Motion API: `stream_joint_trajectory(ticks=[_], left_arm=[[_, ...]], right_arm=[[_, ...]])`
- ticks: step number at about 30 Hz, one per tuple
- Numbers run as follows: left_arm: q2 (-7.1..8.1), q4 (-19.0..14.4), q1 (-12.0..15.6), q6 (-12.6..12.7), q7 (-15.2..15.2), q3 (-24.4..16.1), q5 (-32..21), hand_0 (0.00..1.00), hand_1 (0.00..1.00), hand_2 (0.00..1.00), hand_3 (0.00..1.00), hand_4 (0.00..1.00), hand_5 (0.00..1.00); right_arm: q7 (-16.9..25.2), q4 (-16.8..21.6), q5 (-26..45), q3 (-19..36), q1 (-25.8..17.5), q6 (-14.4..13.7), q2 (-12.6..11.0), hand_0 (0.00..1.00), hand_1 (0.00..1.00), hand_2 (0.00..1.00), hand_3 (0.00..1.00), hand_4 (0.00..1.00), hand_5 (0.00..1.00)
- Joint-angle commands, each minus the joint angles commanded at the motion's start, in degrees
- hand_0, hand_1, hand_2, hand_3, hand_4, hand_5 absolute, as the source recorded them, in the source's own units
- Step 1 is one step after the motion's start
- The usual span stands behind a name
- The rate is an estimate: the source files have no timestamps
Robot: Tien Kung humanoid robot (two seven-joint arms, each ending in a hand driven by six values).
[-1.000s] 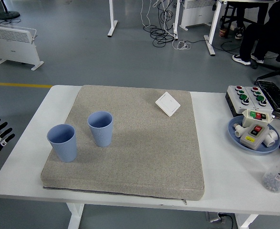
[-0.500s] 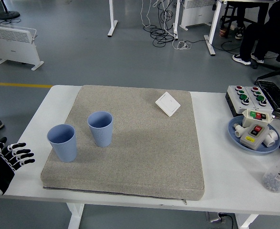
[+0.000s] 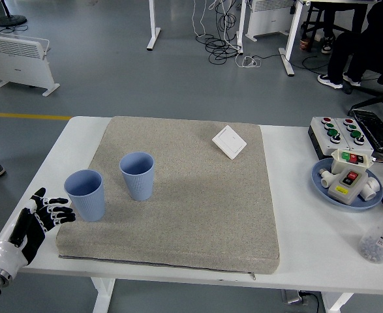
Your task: Push cup pick cup insert cup
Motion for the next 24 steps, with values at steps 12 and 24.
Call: stream_joint_trajectory(ticks=[12, 24], left_arm=[[-0.23, 1.85, -0.98, 0.28, -1.52, 2.33, 5.8, 0.614, 0.541, 0.485, 0.488, 0.614, 0.998], [1.15, 5.61, -3.78, -0.04, -1.53, 3.69, 6.33, 0.624, 0.541, 0.486, 0.483, 0.615, 0.998]], right_arm=[[-0.02, 0.0, 0.03, 0.0, -0.15, 0.05, 0.01, 0.775, 0.691, 0.691, 0.569, 0.135, 0.473], [-0.05, 0.0, 0.15, -0.1, -0.27, 0.01, 0.12, 0.774, 0.689, 0.69, 0.569, 0.133, 0.473]])
